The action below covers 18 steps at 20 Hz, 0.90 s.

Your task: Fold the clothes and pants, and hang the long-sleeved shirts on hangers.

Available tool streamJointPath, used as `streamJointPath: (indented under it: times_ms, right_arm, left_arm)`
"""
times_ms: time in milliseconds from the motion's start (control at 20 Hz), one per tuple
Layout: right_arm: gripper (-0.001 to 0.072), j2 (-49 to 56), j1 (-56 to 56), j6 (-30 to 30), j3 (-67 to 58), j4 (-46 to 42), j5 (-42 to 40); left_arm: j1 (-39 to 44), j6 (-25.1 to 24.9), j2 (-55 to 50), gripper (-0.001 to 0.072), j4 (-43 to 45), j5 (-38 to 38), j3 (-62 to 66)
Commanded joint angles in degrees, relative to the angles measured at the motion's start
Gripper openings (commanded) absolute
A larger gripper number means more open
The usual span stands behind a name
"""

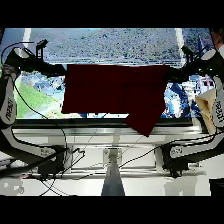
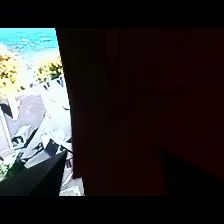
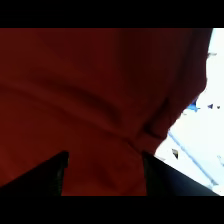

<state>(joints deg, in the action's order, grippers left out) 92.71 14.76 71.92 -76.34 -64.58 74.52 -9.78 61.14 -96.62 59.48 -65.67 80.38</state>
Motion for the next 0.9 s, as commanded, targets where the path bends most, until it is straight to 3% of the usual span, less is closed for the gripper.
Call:
streamJointPath:
  times_ms: [0,100,200,250,450,500,600,700,850]
  right_arm:
    - [0.0503,-1.68,0.02,0.72,1.33,-3.10,2.89]
    - [0.0437,-4.22,0.02,0.70,1.36,-9.27,6.97]
    - [0.0425,-6.73,0.09,0.68,2.16,-16.72,12.96]
    - [0.0425,-8.26,0.61,0.68,3.72,-17.73,14.75]
    - [0.0424,-17.59,4.46,0.55,20.13,-16.28,16.17]
    - [0.0399,-19.98,5.01,0.46,25.40,-15.30,15.41]
    - [0.0252,-23.93,4.94,-2.75,35.30,-11.52,11.67]
    - [0.0250,-27.06,4.94,-7.26,43.21,-5.09,5.70]
    - [0.0282,-28.63,4.94,-7.08,49.86,0.02,-4.42]
  left_arm:
    - [-0.31,0.37,0.81,0.0678,0.11,-2.60,0.52]
    - [-1.36,0.37,3.96,0.0678,0.11,-3.96,0.87]
    - [-2.86,0.37,9.14,0.0663,0.11,-6.01,0.85]
    - [-3.61,-0.04,11.80,0.0610,0.09,-6.91,0.83]
    - [-7.50,-3.65,19.47,0.0597,-0.04,-6.80,0.59]
    - [-8.50,-3.48,20.15,0.0597,-0.96,-7.17,-0.11]
    - [-10.88,-3.93,21.14,0.0597,-8.79,-7.72,-3.34]
    - [-12.90,-5.73,22.64,0.0597,-15.34,-7.91,-7.89]
    - [-15.61,-6.71,26.14,0.0597,-15.87,-8.33,-15.43]
